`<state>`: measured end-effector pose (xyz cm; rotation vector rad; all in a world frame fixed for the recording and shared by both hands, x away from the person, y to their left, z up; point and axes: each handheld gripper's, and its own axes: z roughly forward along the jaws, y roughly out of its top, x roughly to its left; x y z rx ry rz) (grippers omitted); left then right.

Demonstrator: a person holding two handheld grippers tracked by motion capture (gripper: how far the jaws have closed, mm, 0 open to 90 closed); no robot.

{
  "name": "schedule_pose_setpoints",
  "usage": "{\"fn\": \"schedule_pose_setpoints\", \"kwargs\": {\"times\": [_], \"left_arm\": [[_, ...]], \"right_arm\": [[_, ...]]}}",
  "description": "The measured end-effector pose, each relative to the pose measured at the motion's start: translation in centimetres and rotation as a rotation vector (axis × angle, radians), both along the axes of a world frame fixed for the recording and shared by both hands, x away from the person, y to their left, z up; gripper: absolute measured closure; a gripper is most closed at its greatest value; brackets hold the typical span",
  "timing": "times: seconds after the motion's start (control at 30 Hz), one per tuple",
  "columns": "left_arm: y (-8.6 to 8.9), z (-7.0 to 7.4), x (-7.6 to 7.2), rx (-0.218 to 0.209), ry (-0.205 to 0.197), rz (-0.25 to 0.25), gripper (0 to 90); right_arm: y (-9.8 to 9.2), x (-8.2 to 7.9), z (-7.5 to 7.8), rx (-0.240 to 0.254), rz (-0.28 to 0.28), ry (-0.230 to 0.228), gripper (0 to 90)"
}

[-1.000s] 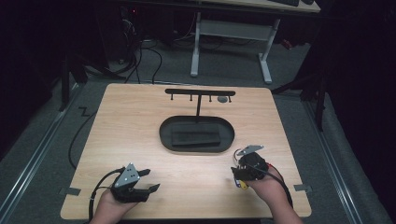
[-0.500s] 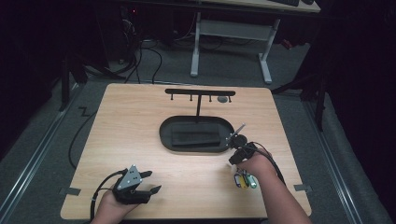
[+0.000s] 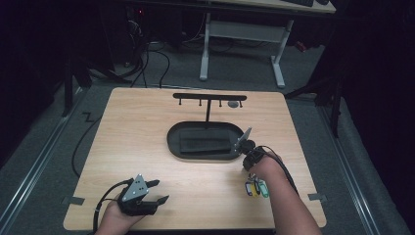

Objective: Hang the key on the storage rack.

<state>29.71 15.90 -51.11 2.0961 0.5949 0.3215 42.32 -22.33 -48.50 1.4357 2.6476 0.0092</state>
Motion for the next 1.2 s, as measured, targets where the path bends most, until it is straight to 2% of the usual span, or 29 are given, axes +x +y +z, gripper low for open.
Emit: {"fn": "schedule_pose_setpoints", "kwargs": {"times": [0.07, 0.27, 0.37, 0.47, 0.67, 0.97, 1.2], "left_arm": [[0.0, 0.0, 0.0, -0.004, 0.001, 0.001, 37.1], [-0.2, -0.2, -0.1, 0.015, -0.001, -0.009, 37.0], [-0.4, -0.2, -0.1, 0.025, -0.002, -0.016, 37.0], [-0.4, -0.3, -0.1, 0.031, 0.001, -0.019, 37.0], [-0.4, -0.4, -0.1, 0.026, 0.01, -0.026, 36.9], [-0.4, -0.5, -0.1, 0.032, 0.013, -0.031, 36.8], [-0.5, -0.5, -0.1, 0.034, 0.013, -0.032, 36.1]], "right_arm": [[-0.2, -0.2, 0.6, 0.006, 0.025, -0.014, 86.3], [-0.5, -1.4, 3.0, 0.021, 0.041, -0.057, 86.5], [-0.6, -2.2, 4.4, 0.012, 0.038, -0.074, 86.6], [-1.0, -2.7, 5.7, -0.003, 0.061, -0.103, 86.8], [-1.8, -3.7, 8.0, -0.006, 0.066, -0.15, 87.0], [-2.2, -4.5, 10.2, 0.001, 0.069, -0.179, 87.0], [-2.2, -4.9, 12.1, 0.0, 0.094, -0.192, 87.1]]}}
